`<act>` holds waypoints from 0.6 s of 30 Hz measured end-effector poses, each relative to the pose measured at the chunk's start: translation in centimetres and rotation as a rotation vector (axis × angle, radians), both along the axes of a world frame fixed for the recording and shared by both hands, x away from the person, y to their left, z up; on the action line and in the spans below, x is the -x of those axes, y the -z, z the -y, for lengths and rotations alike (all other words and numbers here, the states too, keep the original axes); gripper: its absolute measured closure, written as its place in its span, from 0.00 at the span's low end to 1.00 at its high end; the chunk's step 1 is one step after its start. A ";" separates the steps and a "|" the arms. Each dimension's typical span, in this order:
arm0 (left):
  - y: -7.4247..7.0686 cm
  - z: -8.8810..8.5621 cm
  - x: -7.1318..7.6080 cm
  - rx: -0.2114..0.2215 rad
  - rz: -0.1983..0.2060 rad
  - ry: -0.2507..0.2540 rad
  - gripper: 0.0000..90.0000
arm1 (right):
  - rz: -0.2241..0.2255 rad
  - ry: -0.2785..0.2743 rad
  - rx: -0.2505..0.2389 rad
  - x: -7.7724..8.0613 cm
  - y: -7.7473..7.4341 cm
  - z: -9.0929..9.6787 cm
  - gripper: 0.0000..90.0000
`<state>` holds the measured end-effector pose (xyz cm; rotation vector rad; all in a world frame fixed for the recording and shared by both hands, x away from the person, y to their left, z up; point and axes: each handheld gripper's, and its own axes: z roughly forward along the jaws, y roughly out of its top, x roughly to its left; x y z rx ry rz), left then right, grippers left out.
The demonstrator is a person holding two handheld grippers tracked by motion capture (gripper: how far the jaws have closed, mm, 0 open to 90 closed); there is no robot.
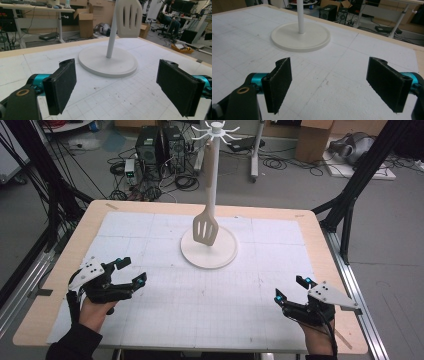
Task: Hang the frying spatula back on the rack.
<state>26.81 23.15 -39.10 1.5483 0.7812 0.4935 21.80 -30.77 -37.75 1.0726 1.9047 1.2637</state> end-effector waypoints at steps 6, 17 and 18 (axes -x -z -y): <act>0.1 0.2 0.0 -0.014 -0.006 0.005 0.19 | -0.002 0.000 0.001 -0.1 0.1 0.1 0.22; 0.3 0.4 -0.2 -0.034 -0.013 0.001 0.19 | -0.012 0.011 -0.012 -0.3 0.2 0.4 0.22; 0.3 0.4 -0.2 -0.035 -0.014 0.001 0.19 | -0.014 0.011 -0.010 -0.3 0.2 0.5 0.22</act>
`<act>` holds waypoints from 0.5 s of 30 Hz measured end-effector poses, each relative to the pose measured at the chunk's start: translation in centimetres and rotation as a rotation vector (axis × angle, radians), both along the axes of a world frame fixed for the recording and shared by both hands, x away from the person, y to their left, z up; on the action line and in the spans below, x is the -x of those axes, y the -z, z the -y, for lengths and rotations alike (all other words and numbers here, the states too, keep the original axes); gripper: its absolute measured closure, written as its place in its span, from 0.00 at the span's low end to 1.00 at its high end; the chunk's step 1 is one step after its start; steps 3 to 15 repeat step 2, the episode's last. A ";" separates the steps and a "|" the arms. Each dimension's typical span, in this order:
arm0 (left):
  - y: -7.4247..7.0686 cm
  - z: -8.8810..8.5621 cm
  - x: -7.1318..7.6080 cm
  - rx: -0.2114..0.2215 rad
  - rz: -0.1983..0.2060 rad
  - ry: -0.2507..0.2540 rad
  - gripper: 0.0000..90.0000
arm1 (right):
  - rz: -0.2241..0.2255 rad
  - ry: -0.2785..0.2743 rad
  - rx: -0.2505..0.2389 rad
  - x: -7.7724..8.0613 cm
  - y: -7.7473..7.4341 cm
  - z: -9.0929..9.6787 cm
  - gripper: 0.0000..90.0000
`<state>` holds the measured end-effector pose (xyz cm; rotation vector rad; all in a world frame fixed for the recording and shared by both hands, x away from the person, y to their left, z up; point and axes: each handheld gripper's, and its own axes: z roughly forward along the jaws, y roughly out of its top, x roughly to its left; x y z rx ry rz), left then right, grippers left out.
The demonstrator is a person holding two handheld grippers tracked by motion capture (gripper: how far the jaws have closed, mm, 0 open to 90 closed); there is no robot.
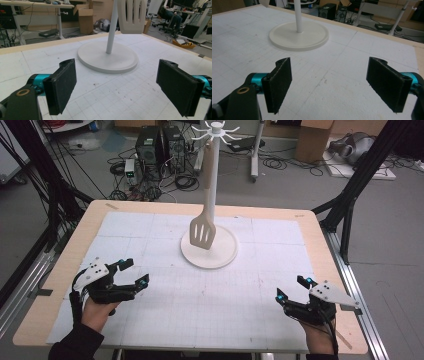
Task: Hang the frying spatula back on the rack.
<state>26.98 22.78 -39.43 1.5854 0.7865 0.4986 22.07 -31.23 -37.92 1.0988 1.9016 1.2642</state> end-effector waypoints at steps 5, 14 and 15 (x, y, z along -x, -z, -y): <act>0.1 0.0 -0.1 0.001 -0.002 -0.002 0.19 | -0.002 0.003 -0.006 0.0 0.0 0.0 0.22; 0.1 0.0 -0.1 0.001 -0.002 -0.002 0.19 | -0.002 0.003 -0.006 0.0 0.0 0.0 0.22; 0.1 0.0 -0.1 0.001 -0.002 -0.002 0.19 | -0.002 0.003 -0.006 0.0 0.0 0.0 0.22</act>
